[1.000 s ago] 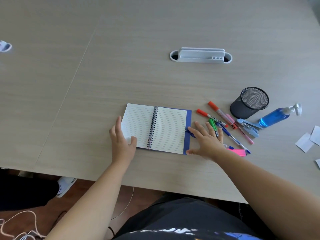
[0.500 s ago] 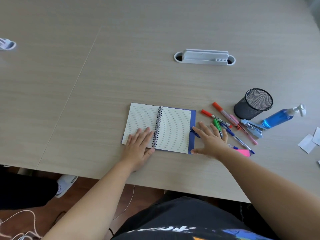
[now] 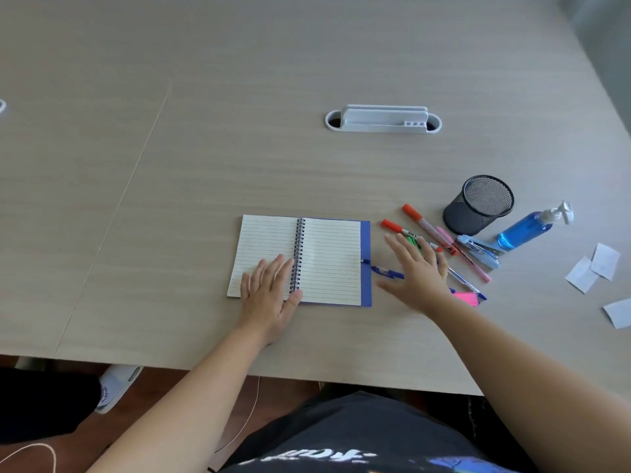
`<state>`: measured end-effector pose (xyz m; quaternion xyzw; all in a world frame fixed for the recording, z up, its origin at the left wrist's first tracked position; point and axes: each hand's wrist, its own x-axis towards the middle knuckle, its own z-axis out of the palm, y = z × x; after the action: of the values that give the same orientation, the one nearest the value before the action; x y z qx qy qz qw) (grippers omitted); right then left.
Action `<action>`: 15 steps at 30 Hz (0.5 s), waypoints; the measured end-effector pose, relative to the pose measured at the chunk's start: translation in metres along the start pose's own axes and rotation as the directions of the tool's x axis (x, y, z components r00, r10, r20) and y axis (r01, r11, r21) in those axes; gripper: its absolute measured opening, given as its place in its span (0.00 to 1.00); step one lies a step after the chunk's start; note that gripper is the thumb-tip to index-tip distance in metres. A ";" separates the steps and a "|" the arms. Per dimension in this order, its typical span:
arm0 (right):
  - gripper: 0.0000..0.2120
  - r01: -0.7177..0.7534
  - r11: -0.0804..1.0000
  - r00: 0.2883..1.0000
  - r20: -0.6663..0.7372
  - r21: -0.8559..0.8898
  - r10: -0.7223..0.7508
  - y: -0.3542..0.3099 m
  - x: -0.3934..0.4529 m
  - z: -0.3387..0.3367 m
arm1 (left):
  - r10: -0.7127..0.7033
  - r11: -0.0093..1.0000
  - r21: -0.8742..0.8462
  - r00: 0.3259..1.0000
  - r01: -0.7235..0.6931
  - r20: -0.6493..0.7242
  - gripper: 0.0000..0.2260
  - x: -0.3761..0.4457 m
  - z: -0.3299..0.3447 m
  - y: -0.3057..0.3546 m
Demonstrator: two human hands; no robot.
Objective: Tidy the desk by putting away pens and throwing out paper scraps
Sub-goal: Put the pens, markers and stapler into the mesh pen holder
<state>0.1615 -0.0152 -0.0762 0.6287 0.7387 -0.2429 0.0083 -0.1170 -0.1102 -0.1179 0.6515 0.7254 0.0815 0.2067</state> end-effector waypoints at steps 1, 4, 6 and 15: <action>0.37 -0.027 0.999 0.998 -0.054 0.041 0.029 0.004 -0.002 -0.004 | 0.023 1.000 -0.009 1.000 -0.023 -0.011 0.29 0.005 -0.002 0.008; 0.31 -0.084 0.993 0.989 -0.113 0.082 0.093 0.022 -0.006 -0.013 | 0.142 0.990 -0.008 0.990 -0.141 0.016 0.28 0.024 -0.005 0.036; 0.23 -0.087 0.995 0.986 -0.140 0.053 0.093 0.033 -0.009 -0.015 | 0.210 0.978 -0.002 0.976 -0.210 0.057 0.27 0.038 -0.005 0.057; 0.14 -0.136 0.974 0.967 -0.189 0.181 0.171 0.063 -0.026 -0.032 | 0.406 0.898 0.102 0.896 -0.427 0.181 0.19 0.077 0.018 0.128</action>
<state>0.2352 -0.0212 -0.0617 0.7042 0.6617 -0.2368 -0.1012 0.0018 -0.0203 -0.0995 0.8090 0.5543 0.0223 0.1944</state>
